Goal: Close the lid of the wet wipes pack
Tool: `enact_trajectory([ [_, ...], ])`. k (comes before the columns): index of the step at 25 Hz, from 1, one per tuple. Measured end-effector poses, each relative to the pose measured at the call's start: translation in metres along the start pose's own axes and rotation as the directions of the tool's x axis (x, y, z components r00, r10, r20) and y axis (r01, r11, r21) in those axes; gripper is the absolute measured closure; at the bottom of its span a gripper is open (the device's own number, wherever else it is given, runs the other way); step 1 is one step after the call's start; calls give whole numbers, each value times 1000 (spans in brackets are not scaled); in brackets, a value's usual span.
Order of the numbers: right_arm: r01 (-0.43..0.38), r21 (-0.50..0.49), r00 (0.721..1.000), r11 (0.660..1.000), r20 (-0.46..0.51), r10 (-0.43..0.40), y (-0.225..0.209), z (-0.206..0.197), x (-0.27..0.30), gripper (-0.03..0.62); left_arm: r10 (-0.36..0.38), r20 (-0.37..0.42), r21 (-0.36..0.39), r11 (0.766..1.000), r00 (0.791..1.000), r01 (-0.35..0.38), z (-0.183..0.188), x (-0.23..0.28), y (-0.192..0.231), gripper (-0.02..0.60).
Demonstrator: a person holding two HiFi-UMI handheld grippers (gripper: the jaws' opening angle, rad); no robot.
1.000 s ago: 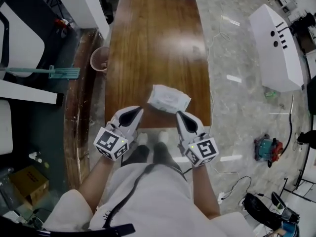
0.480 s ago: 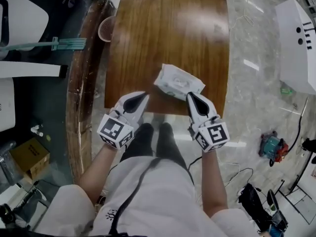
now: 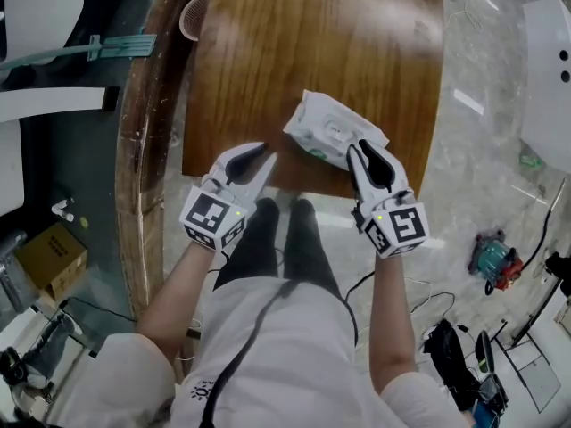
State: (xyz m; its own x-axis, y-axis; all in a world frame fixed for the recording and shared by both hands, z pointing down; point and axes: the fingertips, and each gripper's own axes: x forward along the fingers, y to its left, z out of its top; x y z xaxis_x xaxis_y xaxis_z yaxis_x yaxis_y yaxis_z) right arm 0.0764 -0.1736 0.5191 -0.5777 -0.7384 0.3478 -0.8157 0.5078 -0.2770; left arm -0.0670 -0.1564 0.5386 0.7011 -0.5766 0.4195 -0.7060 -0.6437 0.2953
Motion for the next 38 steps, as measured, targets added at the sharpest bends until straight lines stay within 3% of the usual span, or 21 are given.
enact_trajectory([
  [3, -4, -34, 1000, 999, -1, 4, -7, 1, 7, 474, -22, -24, 1, 1000, 999, 22, -11, 15, -4, 495],
  [11, 8, -129, 997, 992, 76, 1, -21, 29, 8, 451, -65, -22, -15, 998, 998, 65, -15, 45, -24, 491],
  [18, -36, -169, 999, 985, -7, 35, -32, 4, 15, 411, -82, -23, -17, 997, 996, 81, -17, 56, -35, 477],
  [38, -155, -205, 988, 967, -41, 149, -12, -6, 22, 413, -25, -22, -14, 1000, 999, 25, -19, 47, -33, 477],
])
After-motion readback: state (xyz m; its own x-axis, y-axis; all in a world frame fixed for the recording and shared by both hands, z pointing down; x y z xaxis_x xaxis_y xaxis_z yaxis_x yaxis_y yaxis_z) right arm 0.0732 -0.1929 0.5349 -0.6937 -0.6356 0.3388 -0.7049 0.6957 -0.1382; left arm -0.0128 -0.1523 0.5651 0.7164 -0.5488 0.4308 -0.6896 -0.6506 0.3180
